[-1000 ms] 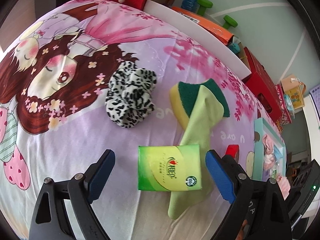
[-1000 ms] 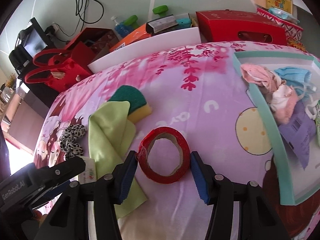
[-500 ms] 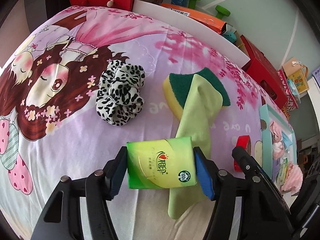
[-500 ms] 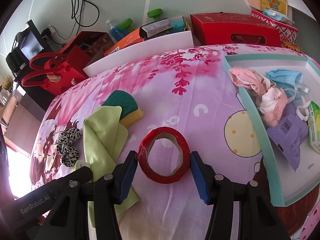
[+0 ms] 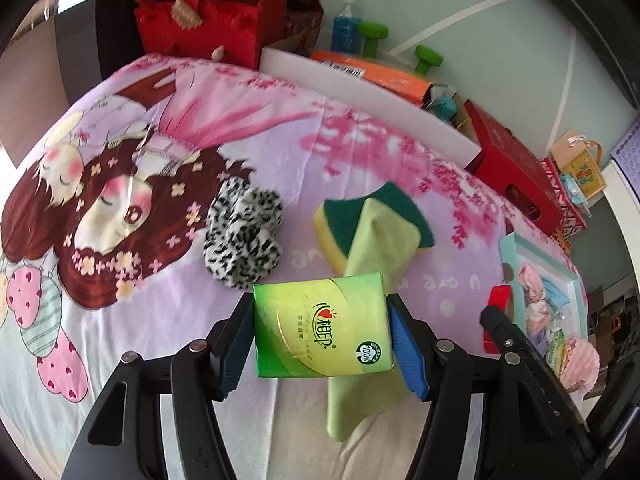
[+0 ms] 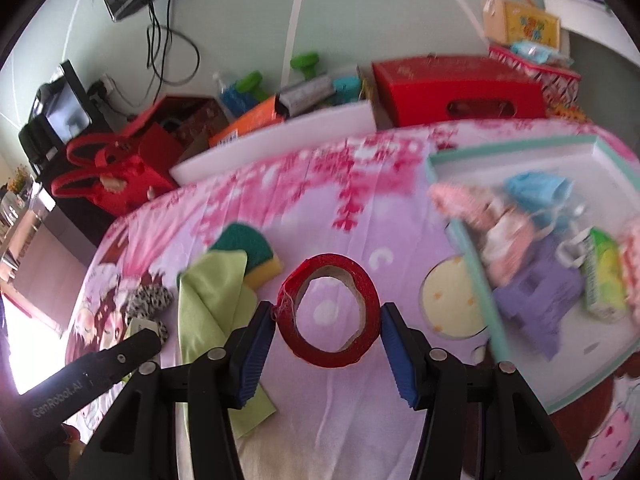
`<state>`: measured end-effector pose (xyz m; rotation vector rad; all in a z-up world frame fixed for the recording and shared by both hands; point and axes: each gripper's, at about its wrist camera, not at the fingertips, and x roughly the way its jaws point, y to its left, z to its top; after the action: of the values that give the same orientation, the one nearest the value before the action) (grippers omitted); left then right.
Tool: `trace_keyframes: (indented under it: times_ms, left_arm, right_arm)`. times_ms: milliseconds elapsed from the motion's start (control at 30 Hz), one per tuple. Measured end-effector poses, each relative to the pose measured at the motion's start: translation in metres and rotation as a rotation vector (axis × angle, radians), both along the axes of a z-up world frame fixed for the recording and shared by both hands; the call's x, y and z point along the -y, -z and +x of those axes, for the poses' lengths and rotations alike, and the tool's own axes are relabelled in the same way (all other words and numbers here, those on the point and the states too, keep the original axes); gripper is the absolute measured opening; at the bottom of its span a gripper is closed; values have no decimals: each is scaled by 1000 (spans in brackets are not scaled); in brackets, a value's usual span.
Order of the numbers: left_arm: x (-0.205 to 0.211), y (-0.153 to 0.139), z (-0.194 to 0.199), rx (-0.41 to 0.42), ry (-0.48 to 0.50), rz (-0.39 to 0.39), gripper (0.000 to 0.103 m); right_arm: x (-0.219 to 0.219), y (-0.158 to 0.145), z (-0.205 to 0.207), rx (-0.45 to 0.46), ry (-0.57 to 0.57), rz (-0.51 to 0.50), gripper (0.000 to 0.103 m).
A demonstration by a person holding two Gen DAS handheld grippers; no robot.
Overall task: Organize soft objects
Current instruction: 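Carry the tape roll and tissue pack into the white tray and open both grippers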
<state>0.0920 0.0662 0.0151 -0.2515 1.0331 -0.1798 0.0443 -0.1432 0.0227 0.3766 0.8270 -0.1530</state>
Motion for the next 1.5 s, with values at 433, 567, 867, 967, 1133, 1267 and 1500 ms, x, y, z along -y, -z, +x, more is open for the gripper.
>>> trace_keyframes:
  times_ms: [433,567,867,967,1133,1267,1500]
  left_arm:
    - [79,-27,-10,150,183,41,65]
    - [115,-34,-15,194,261,42,65]
    - [200,-37,-32,295,450,47,65]
    - [223,-34,-34,309,495,47,65]
    - [246,-27,-34,315,529,56,65]
    - [257,-21,-32,312,548,59,65]
    - [271,-11,-30,321,568,60,65]
  right_arm:
    - [73,-25,-32,60,211,-78,57]
    - [104,-28,-45,70,286,-75,57]
    - [155,-28,-70,71,401,-76,57]
    - [167,-30,-73,77,426,-83,57]
    - [180,-28,-73,64,454,-100,57]
    - [189,-26,-75,69,474,-89,57]
    - [198,-24,-76,72,492,-92,57]
